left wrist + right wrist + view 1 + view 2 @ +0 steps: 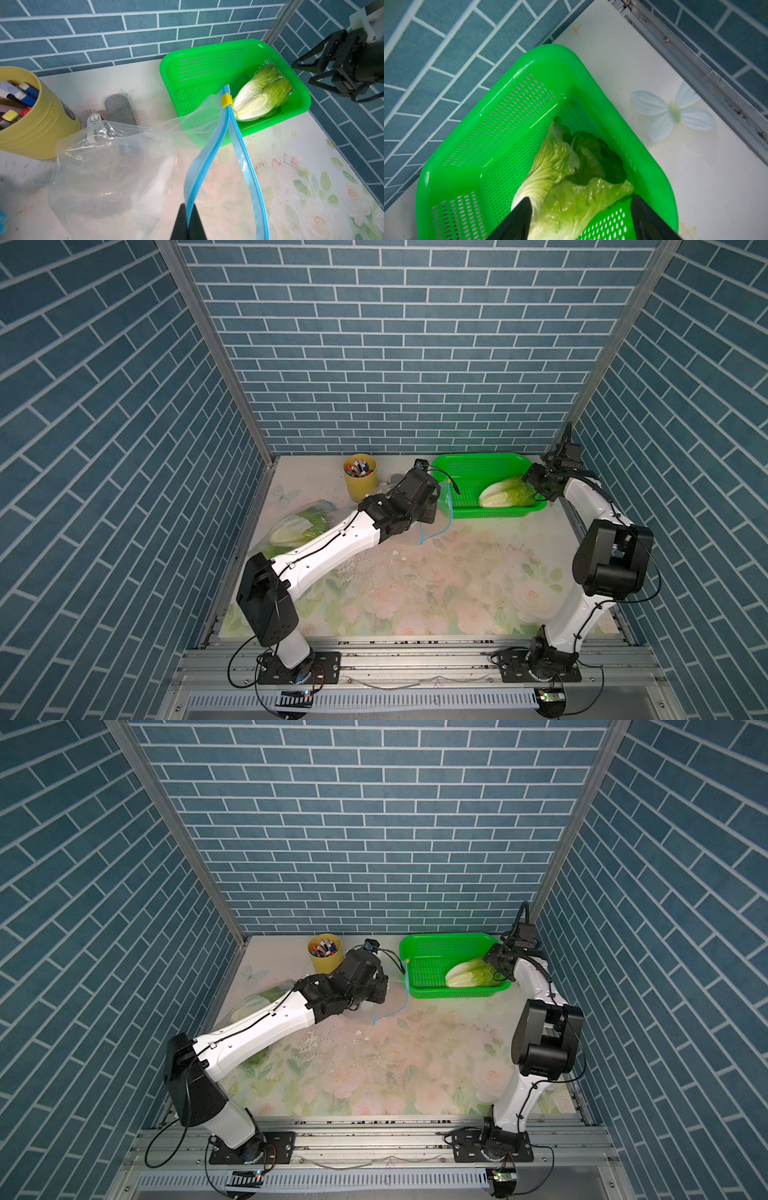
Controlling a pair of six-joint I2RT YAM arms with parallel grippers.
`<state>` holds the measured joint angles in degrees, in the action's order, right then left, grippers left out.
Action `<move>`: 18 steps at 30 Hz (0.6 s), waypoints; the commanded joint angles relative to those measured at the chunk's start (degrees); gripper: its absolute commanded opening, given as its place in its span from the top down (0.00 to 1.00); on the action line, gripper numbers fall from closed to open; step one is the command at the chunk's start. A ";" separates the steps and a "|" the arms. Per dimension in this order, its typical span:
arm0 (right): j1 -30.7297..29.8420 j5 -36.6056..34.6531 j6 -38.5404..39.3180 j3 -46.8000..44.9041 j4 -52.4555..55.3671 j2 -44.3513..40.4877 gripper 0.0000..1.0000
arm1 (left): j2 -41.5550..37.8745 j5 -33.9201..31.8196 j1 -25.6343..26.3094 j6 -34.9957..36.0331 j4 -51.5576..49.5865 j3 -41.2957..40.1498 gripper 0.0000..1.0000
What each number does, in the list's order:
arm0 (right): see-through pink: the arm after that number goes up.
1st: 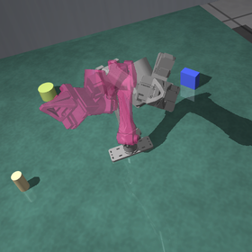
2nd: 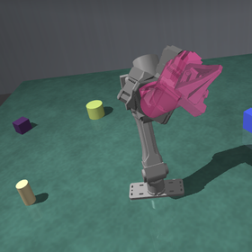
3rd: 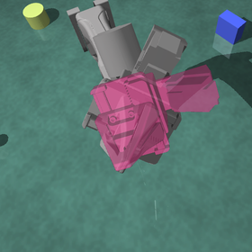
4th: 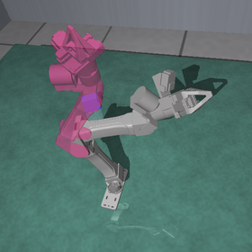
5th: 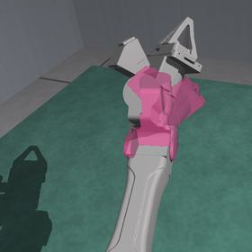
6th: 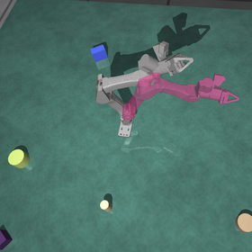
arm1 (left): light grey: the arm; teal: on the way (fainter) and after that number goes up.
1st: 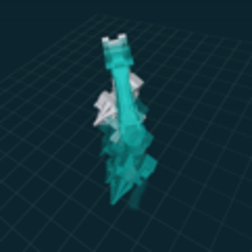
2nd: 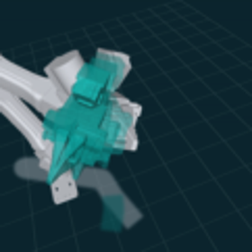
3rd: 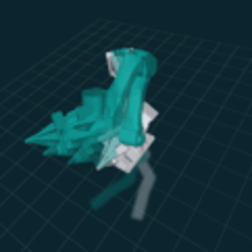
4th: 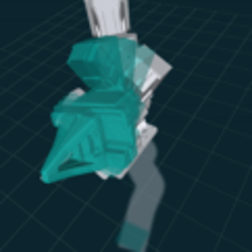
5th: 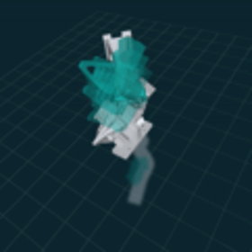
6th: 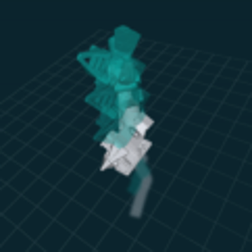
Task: Put the chinese cabbages into a zipper bag and zip it
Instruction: Adjust the Chinese cabbage in the basket.
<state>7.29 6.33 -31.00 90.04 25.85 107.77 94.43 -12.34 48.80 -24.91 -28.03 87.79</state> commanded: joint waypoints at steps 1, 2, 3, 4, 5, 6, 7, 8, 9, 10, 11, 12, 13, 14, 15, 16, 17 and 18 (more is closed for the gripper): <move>0.28 1.74 1.38 3.93 1.95 3.36 0.24 | 0.32 -0.11 0.25 -0.71 0.61 -0.87 1.00; 0.35 2.54 1.39 4.65 2.20 4.22 0.23 | 0.21 -0.19 0.25 -0.83 0.54 -0.94 1.00; 0.27 3.45 1.09 5.10 2.42 5.00 0.23 | 0.23 -0.40 0.25 -0.91 0.57 -0.96 1.00; 0.16 4.13 0.90 5.32 2.50 5.55 0.23 | 0.18 -0.39 0.25 -1.06 0.53 -0.97 1.00; -0.02 4.61 0.79 5.26 2.46 5.77 0.23 | 0.18 -0.34 0.25 -1.11 0.47 -1.02 1.00; -0.36 4.96 0.77 4.91 2.30 5.79 0.23 | 0.19 -0.22 0.24 -1.11 0.44 -1.13 1.00; -0.72 5.18 0.77 4.47 2.07 5.62 0.23 | 0.14 -0.28 0.27 -1.11 0.53 -1.21 1.00; -1.04 5.59 0.50 4.13 1.89 5.54 0.23 | 0.11 -0.38 0.27 -1.24 0.63 -1.30 1.00; -1.07 7.05 -0.33 3.61 1.51 5.61 0.22 | 0.13 -0.34 0.29 -1.29 0.71 -1.53 1.00; -1.10 8.29 -1.37 2.91 1.20 5.61 0.23 | 0.14 -0.24 0.31 -1.37 0.79 -1.49 1.00; -1.33 9.11 -1.91 2.14 0.57 5.41 0.23 | 0.14 -0.16 0.33 -1.37 0.89 -1.57 1.00; -1.84 9.33 -2.16 1.16 0.03 4.91 0.23 | 0.14 -0.14 0.34 -1.31 0.90 -1.61 1.00; -2.67 9.15 -2.30 0.40 -0.30 4.25 0.23 | 0.05 -0.24 0.34 -1.36 0.92 -1.66 1.00; -3.44 9.44 -2.41 -0.12 -0.46 3.76 0.22 | 0.05 -0.38 0.34 -1.35 0.88 -1.69 1.00; -4.44 10.30 -2.99 -0.73 -0.68 3.21 0.23 | -0.03 -0.36 0.34 -1.30 0.86 -1.77 1.00; -5.25 11.47 -3.54 -1.25 -0.96 2.79 0.22 | 0.03 -0.20 0.34 -1.34 0.94 -1.75 1.00; -6.03 11.93 -3.94 -1.56 -0.97 2.43 0.23 | 0.07 -0.02 0.34 -1.45 1.06 -1.70 1.00; -7.01 11.79 -4.45 -2.45 -1.24 1.54 0.23 | 0.14 0.26 0.34 -1.48 1.08 -1.59 1.00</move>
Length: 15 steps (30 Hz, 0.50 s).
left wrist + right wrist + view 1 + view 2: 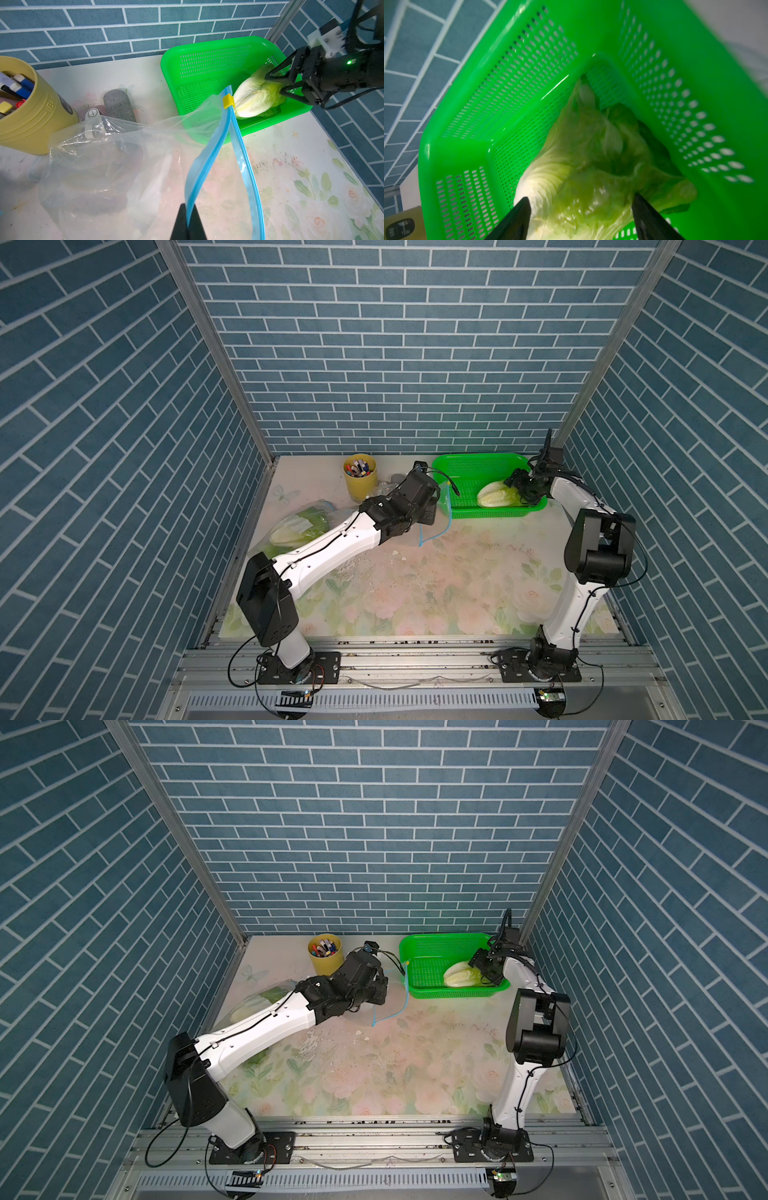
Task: Put the chinese cabbages into a zipper bag and zip it
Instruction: Adjust the Chinese cabbage in the basket.
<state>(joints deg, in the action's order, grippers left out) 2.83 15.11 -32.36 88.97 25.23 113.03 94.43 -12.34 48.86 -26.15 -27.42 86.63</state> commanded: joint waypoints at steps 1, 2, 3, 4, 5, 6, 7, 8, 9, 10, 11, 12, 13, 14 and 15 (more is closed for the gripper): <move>-3.32 2.99 -3.52 -2.63 -1.77 -4.99 0.23 | 0.18 0.46 0.27 -0.16 0.37 -0.28 1.00; -3.97 2.91 -3.79 -3.86 -2.87 -6.13 0.23 | 0.21 0.31 0.35 -0.06 0.22 -0.28 1.00; -4.55 2.90 -4.02 -4.86 -3.77 -7.48 0.23 | 0.14 0.02 0.36 -0.19 0.02 -0.22 1.00; -4.87 2.90 -3.95 -5.44 -4.13 -8.34 0.23 | 0.11 -0.09 0.36 -0.17 -0.02 -0.27 1.00; -4.85 2.86 -3.78 -5.73 -4.12 -9.22 0.23 | 0.04 -0.07 0.36 -0.13 -0.05 -0.25 1.00; -4.64 2.25 -3.51 -5.85 -3.67 -9.99 0.22 | 0.05 -0.01 0.36 -0.21 -0.05 -0.37 1.00; -4.46 1.72 -3.10 -5.91 -3.29 -10.63 0.22 | 0.05 0.05 0.40 -0.23 0.01 -0.38 1.00; -4.12 1.36 -2.62 -5.94 -3.02 -11.21 0.23 | 0.13 0.05 0.44 -0.27 0.00 -0.24 1.00; -3.71 0.84 -2.18 -5.87 -2.60 -11.66 0.22 | 0.20 0.09 0.45 -0.36 0.21 -0.24 1.00; -3.29 0.19 -1.72 -5.71 -1.99 -11.86 0.22 | 0.30 0.07 0.52 -0.47 0.24 -0.24 1.00; -2.89 -0.61 -0.89 -5.16 -1.20 -11.75 0.22 | 0.41 0.04 0.53 -0.53 0.33 -0.15 1.00; -2.39 -1.05 0.19 -4.18 -0.10 -11.18 0.22 | 0.63 0.24 0.53 -0.57 0.26 0.06 1.00; -1.86 -1.51 0.97 -2.80 1.26 -10.45 0.22 | 0.79 0.30 0.53 -0.57 0.18 0.22 1.00; -1.33 -2.06 1.85 -1.65 2.12 -9.67 0.22 | 0.91 0.30 0.62 -0.54 0.09 0.39 1.00; -0.81 -2.81 2.75 -0.88 2.19 -8.84 0.22 | 0.93 0.28 0.62 -0.54 0.16 0.49 1.00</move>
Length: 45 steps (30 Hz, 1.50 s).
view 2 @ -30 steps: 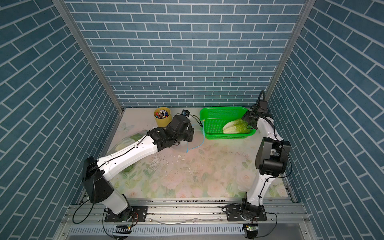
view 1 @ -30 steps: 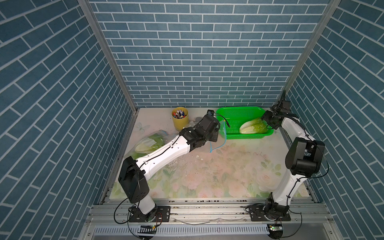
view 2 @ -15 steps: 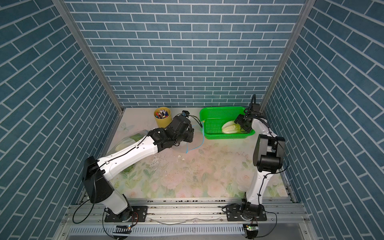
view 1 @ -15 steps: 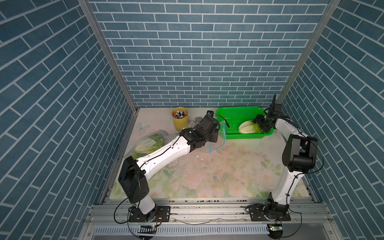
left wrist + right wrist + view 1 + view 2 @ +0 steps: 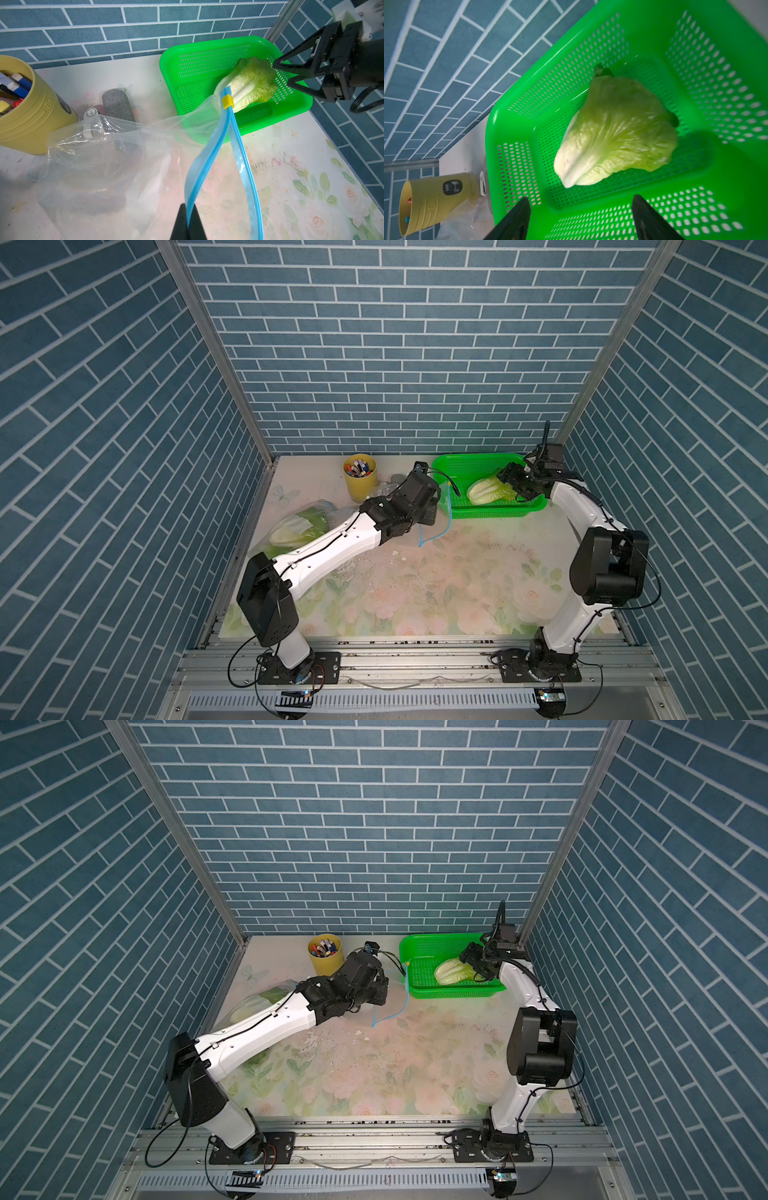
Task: Put the chinese cabbages into a zipper bag and zip it
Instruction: Adjust the Chinese cabbage in the basket.
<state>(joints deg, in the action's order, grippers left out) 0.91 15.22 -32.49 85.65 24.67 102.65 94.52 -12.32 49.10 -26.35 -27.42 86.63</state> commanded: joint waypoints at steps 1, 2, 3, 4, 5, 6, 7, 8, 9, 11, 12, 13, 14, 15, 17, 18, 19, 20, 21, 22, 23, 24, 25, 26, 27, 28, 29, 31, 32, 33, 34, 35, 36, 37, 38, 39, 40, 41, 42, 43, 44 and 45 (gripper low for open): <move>1.51 -3.53 3.57 3.27 3.06 2.47 0.21 | 0.97 0.24 0.38 -0.37 0.09 0.53 1.00; 1.97 -3.92 4.23 4.99 3.96 4.17 0.21 | 1.02 0.26 0.46 -0.37 0.13 0.58 1.00; 2.27 -3.77 4.83 6.82 4.84 6.04 0.21 | 1.02 0.28 0.47 -0.37 0.14 0.64 1.00; 2.62 -3.35 5.08 8.47 5.59 7.59 0.21 | 1.00 0.24 0.47 -0.33 0.03 0.68 1.00; 2.74 -2.87 5.03 9.95 6.00 9.27 0.21 | 1.01 0.24 0.47 -0.37 0.04 0.69 1.00; 2.87 -2.64 5.02 10.81 5.57 10.48 0.21 | 1.02 0.14 0.55 -0.41 0.00 0.65 1.00; 2.88 -3.10 5.07 11.51 5.09 11.46 0.21 | 0.97 0.07 0.55 -0.43 0.04 0.60 1.00; 2.92 -4.26 5.11 12.30 5.16 12.21 0.21 | 0.99 0.06 0.56 -0.51 0.00 0.71 1.00; 2.99 -5.27 5.31 13.10 5.07 13.06 0.21 | 1.02 0.10 0.62 -0.48 0.00 0.73 1.00; 3.20 -5.17 5.59 14.65 4.30 14.81 0.20 | 1.10 0.10 0.69 -0.51 0.06 0.65 1.00; 3.30 -3.82 5.72 15.98 4.36 16.35 0.20 | 1.12 0.16 0.65 -0.51 0.02 0.71 1.00; 3.33 -2.75 5.93 17.96 5.55 18.16 0.20 | 1.35 0.22 0.70 -0.38 0.08 0.71 1.00; 3.31 -2.21 6.03 19.55 6.72 19.52 0.20 | 1.48 0.23 0.73 -0.26 0.06 0.96 1.00; 3.31 -1.60 5.95 20.18 7.06 20.56 0.20 | 1.59 0.27 0.73 -0.28 -0.20 1.23 1.00; 3.26 -0.46 5.46 19.85 6.35 21.19 0.20 | 1.56 0.03 0.74 -0.13 -0.27 1.35 1.00; 3.17 0.68 4.82 19.12 5.34 21.18 0.20 | 1.58 -0.08 0.78 -0.13 -0.27 1.32 1.00; 2.94 2.32 4.35 18.07 4.07 20.70 0.20 | 1.58 -0.08 0.73 -0.10 -0.28 1.35 1.00; 2.58 3.27 4.26 17.18 3.26 20.22 0.20 | 1.71 -0.15 0.73 -0.18 -0.22 1.35 1.00; 1.93 3.49 4.19 16.40 2.90 19.53 0.20 | 1.80 -0.08 0.73 -0.15 -0.27 1.41 1.00; 1.18 3.41 4.22 15.61 2.70 18.64 0.20 | 1.91 0.01 0.73 -0.11 -0.35 1.65 1.00; 0.60 3.39 4.05 14.57 2.29 17.72 0.20 | 2.06 0.08 0.73 -0.01 -0.35 1.78 1.00; -0.18 3.81 3.69 13.11 1.27 16.52 0.20 | 2.07 0.19 0.74 0.07 -0.23 1.88 1.00; -0.97 4.49 3.24 11.55 0.47 15.16 0.20 | 1.98 0.19 0.73 0.12 -0.18 1.76 1.00; -1.73 4.91 2.68 10.16 -0.19 14.16 0.21 | 1.90 0.08 0.73 0.10 -0.07 1.74 1.00; -2.68 5.17 2.16 8.57 -0.55 12.85 0.21 | 1.97 -0.11 0.74 0.08 -0.07 1.80 1.00; -3.81 4.58 1.66 7.23 -0.51 11.52 0.23 | 2.02 -0.34 0.73 0.07 -0.07 1.88 1.00; -4.87 3.93 1.47 5.52 -1.12 10.14 0.23 | 2.15 -0.40 0.73 0.14 -0.14 2.01 1.00; -6.96 2.75 1.99 2.09 -2.42 6.73 0.23 | 2.49 -0.01 0.73 0.13 -0.34 2.38 1.00; -7.22 1.90 2.01 1.05 -2.50 5.49 0.23 | 2.64 0.25 0.73 0.06 -0.48 2.61 1.00; -7.20 1.58 1.84 -0.15 -3.13 3.95 0.22 | 2.76 0.52 0.73 0.07 -0.56 2.74 1.00; -6.84 1.16 1.65 -1.34 -3.84 2.57 0.22 | 2.83 0.60 0.81 0.00 -0.62 2.79 1.00; -6.40 0.70 1.56 -2.03 -4.17 1.71 0.21 | 2.86 0.76 0.82 -0.02 -0.62 2.91 1.00; -5.88 0.43 1.55 -2.30 -3.99 1.26 0.21 | 2.83 0.86 0.86 -0.02 -0.48 2.90 1.00; -5.28 0.63 1.58 -1.87 -3.25 1.51 0.21 | 2.80 0.88 0.91 -0.04 -0.37 2.89 1.00; -4.69 1.42 1.64 -1.22 -2.53 2.24 0.21 | 2.86 0.89 0.97 -0.03 -0.26 2.89 1.00; -4.18 3.00 1.87 -0.26 -1.77 3.51 0.21 | 2.95 0.89 1.00 -0.05 -0.18 2.93 1.00; -3.90 3.82 2.10 1.17 -0.66 4.91 0.21 | 3.02 0.89 1.04 -0.15 -0.15 3.02 1.00; -3.73 3.70 2.47 2.13 0.18 5.91 0.21 | 2.98 0.89 1.08 -0.14 -0.09 3.10 1.00; -3.60 3.74 2.84 2.89 0.38 6.92 0.21 | 3.11 0.85 1.08 -0.17 -0.26 3.12 1.00; -3.46 4.49 2.91 3.67 0.45 7.96 0.21 | 3.01 0.74 1.17 -0.11 -0.35 3.18 1.00; -3.28 5.61 2.87 4.46 0.56 8.86 0.21 | 2.97 0.61 1.17 -0.13 -0.44 3.15 1.00; -3.32 6.79 2.78 5.44 0.75 9.97 0.21 | 3.02 0.45 1.26 -0.16 -0.49 3.18 1.00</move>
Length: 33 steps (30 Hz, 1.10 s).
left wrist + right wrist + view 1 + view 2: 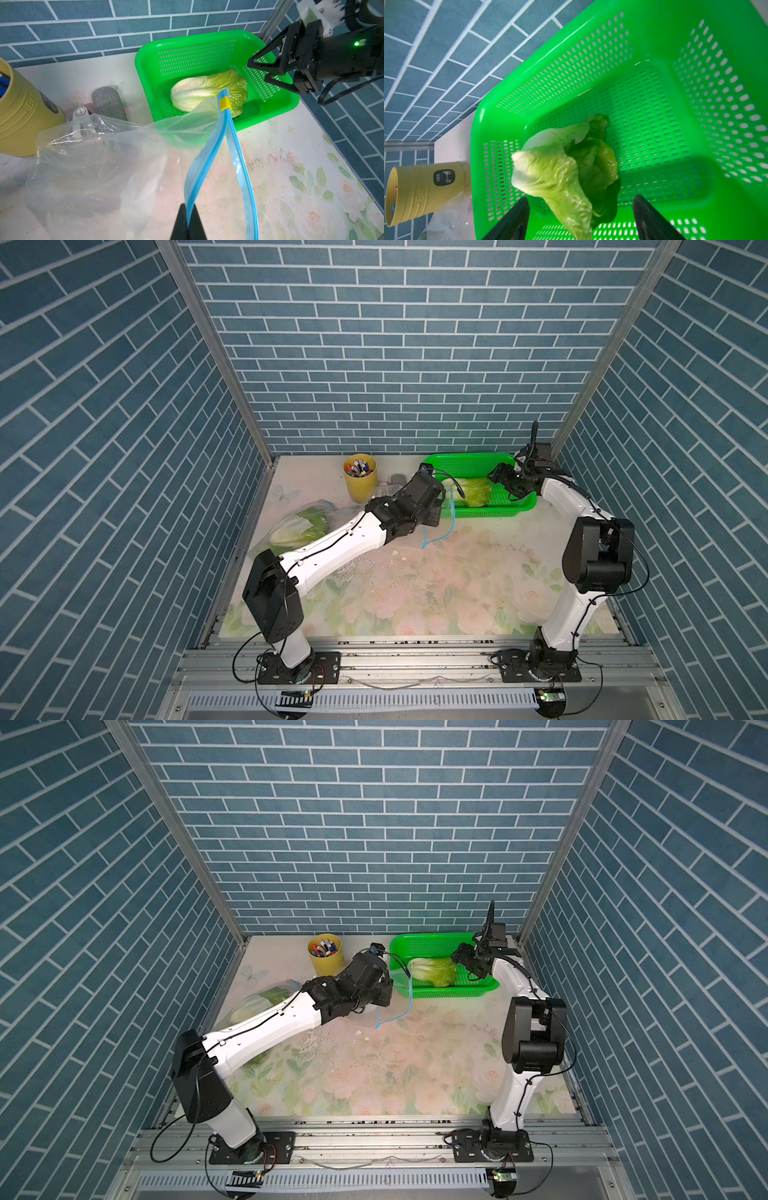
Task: Put the chinese cabbages into a zipper bag and zip it
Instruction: Adjust the Chinese cabbage in the basket, then pick up the Chinese cabbage from the basket.
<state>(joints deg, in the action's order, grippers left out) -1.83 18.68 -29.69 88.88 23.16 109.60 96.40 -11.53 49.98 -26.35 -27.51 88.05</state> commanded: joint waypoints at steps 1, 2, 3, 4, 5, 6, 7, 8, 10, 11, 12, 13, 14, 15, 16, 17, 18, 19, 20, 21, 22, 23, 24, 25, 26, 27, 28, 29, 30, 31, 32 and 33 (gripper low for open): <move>-0.66 4.19 -0.08 2.97 2.33 4.01 0.21 | 1.12 -0.51 0.39 -0.13 -0.53 1.70 1.00; -0.64 5.12 -0.37 3.74 2.37 5.04 0.21 | 1.07 -0.69 0.43 -0.09 -0.61 1.69 1.00; -0.66 6.20 -0.84 4.29 2.05 6.10 0.21 | 1.02 -0.69 0.39 -0.03 -0.62 1.76 1.00; -0.76 7.40 -1.25 4.60 1.70 6.83 0.22 | 1.05 -0.69 0.39 -0.03 -0.62 1.69 1.00; -0.87 8.79 -1.65 4.96 1.19 7.72 0.22 | 1.06 -0.84 0.39 -0.07 -0.58 1.74 1.00; -1.15 9.87 -1.86 5.31 0.89 8.42 0.23 | 1.08 -0.86 0.39 -0.06 -0.53 1.74 1.00; -1.51 10.50 -1.79 5.65 0.77 8.83 0.23 | 1.10 -0.86 0.39 -0.03 -0.41 1.75 1.00; -1.92 10.87 -1.68 5.99 0.81 9.25 0.23 | 1.31 -0.78 0.38 -0.09 -0.52 1.89 1.00; -2.48 11.60 -2.01 6.23 0.47 9.75 0.25 | 1.58 -0.60 0.39 -0.13 -0.70 2.12 1.00; -2.66 11.94 -2.28 6.19 0.03 9.95 0.26 | 1.60 -0.51 0.39 -0.12 -0.69 2.10 1.00; -2.82 12.32 -2.47 6.05 -0.55 10.23 0.28 | 1.60 -0.51 0.37 -0.13 -0.66 2.08 1.00; -2.90 12.66 -2.71 6.04 -0.84 10.42 0.30 | 1.48 -0.51 0.38 -0.12 -0.62 2.07 1.00; -2.85 13.12 -2.89 6.12 -1.13 10.60 0.34 | 1.46 -0.60 0.39 -0.14 -0.51 1.92 1.00; -2.88 13.56 -2.91 5.96 -1.53 10.64 0.38 | 1.51 -0.76 0.39 -0.17 -0.53 1.95 1.00; -2.85 13.58 -2.79 5.85 -1.75 10.46 0.41 | 1.41 -0.57 0.38 -0.07 -0.60 1.90 1.00; -2.85 13.37 -2.82 5.34 -2.08 10.05 0.46 | 1.42 -0.60 0.39 -0.10 -0.62 1.93 1.00; -2.89 13.40 -3.06 4.71 -2.94 9.54 0.52 | 1.40 -0.56 0.38 -0.07 -0.62 1.94 1.00; -2.90 13.68 -3.32 4.24 -3.61 9.19 0.58 | 1.36 -0.56 0.39 -0.01 -0.68 1.78 1.00; -2.91 14.18 -3.73 3.94 -4.26 8.90 0.64 | 1.34 -0.74 0.39 -0.02 -0.71 1.84 1.00; -2.87 14.66 -3.95 3.70 -4.75 8.64 0.69 | 1.33 -0.99 0.39 -0.01 -0.62 1.76 1.00; -2.89 14.80 -4.03 3.46 -5.27 8.28 0.72 | 1.31 -1.17 0.39 0.09 -0.54 1.69 1.00; -2.90 14.81 -4.18 3.04 -5.84 7.74 0.76 | 1.33 -1.15 0.34 0.11 -0.57 1.63 1.00; -2.84 14.90 -4.41 2.51 -6.38 7.07 0.81 | 1.35 -1.16 0.34 -0.01 -0.68 1.72 1.00; -2.89 14.90 -4.49 2.15 -6.77 6.46 0.86 | 1.35 -1.07 0.38 -0.02 -0.70 1.70 1.00; -2.87 14.77 -4.64 1.64 -7.18 5.68 0.90 | 1.35 -1.03 0.39 -0.07 -0.71 1.69 1.00; -2.88 14.66 -4.84 1.22 -7.69 4.78 0.94 | 1.31 -1.05 0.39 -0.03 -0.71 1.70 1.00; -2.87 14.63 -5.02 0.83 -8.14 4.06 0.97 | 1.25 -1.19 0.39 -0.02 -0.66 1.64 1.00; -2.87 14.62 -5.19 0.47 -8.66 3.16 0.99 | 1.13 -1.34 0.39 -0.02 -0.70 1.61 1.00; -2.85 14.72 -5.44 0.01 -9.20 2.18 1.00 | 1.07 -1.55 0.39 -0.06 -0.71 1.59 1.00; -2.90 14.72 -5.55 -0.26 -9.53 1.31 1.00 | 1.08 -1.52 0.36 -0.09 -0.71 1.54 1.00; -2.95 14.61 -5.57 -0.53 -9.88 0.29 1.00 | 1.05 -1.57 0.39 -0.06 -0.84 1.59 1.00; -2.86 14.19 -5.44 -0.79 -10.05 -0.76 1.00 | 0.99 -1.60 0.34 -0.10 -0.97 1.64 1.00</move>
<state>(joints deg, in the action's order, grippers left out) -4.82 32.77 -34.26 88.66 16.29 113.99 97.32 -12.21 50.17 -26.35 -27.55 88.77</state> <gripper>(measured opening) 0.079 0.048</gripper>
